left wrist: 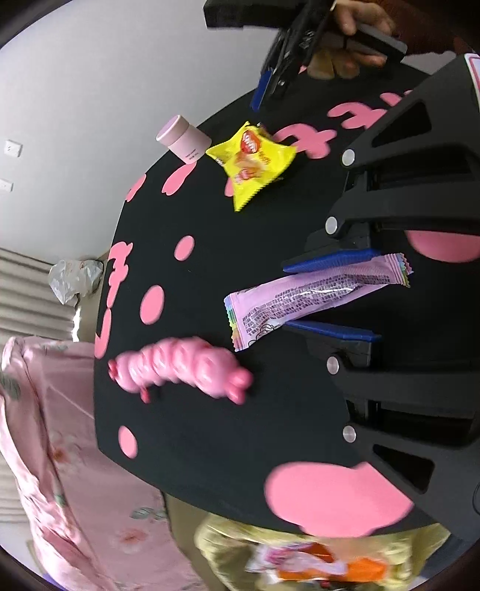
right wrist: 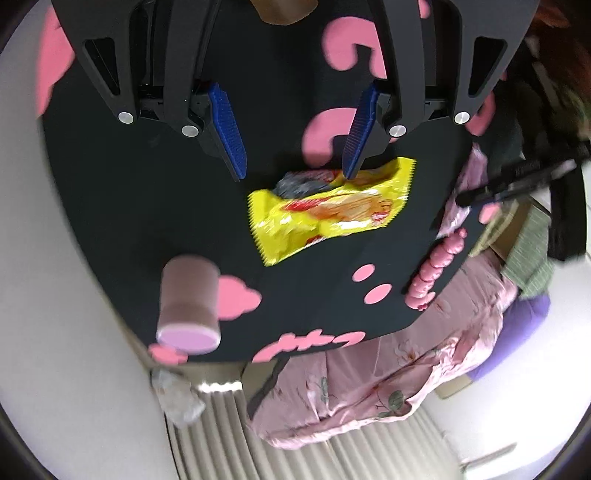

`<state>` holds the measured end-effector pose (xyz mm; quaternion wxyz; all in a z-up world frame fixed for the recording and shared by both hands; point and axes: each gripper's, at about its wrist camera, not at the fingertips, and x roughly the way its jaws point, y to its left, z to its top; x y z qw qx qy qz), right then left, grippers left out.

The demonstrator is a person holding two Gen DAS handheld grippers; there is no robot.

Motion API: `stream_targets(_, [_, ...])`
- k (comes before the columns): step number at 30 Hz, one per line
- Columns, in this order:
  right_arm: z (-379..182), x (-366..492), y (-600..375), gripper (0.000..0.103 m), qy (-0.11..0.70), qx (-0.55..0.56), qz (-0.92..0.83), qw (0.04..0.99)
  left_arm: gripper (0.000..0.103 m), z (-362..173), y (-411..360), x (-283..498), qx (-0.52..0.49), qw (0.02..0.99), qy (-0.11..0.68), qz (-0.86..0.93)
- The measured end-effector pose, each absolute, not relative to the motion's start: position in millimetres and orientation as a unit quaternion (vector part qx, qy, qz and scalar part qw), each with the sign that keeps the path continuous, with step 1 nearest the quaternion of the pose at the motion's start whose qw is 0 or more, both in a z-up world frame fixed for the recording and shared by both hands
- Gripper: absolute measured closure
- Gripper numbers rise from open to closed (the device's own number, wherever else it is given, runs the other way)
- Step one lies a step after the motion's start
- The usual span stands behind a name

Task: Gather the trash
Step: 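Move both tools back to the table toward the pink and yellow wrappers, then grasp the pink candy wrapper with the left tool while the right tool grasps the yellow Nabati pack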

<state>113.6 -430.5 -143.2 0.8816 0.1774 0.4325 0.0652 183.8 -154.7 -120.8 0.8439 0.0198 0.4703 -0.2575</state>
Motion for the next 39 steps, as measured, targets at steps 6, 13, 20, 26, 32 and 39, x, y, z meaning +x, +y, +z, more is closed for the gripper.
stream_targets(6, [-152, 150, -416, 0.052, 0.441, 0.202, 0.097, 0.869, 0.076, -119, -144, 172, 0.01, 0.85, 0.46, -0.255])
stream_targets(13, [-151, 211, -377, 0.047, 0.457, 0.072, 0.086, 0.883, 0.072, -119, -137, 169, 0.006, 0.851, 0.462, -0.25])
stream_targets(20, [-122, 190, -356, 0.047, 0.401, -0.029, 0.077, 0.912, 0.068, -121, -137, 167, 0.003, 0.851, 0.46, -0.255])
stream_targets(26, [-101, 220, -368, 0.047, 0.373, 0.016, 0.13, 0.919, 0.066, -121, -139, 165, 0.004, 0.851, 0.458, -0.256])
stream_targets(32, [-127, 307, -375, 0.047, 0.447, 0.077, 0.173, 0.874, 0.066, -121, -138, 163, 0.004, 0.851, 0.458, -0.258])
stream_targets(39, [-152, 252, -396, 0.047, 0.453, 0.157, 0.159, 0.863, 0.066, -122, -128, 165, -0.026, 0.845, 0.461, -0.27])
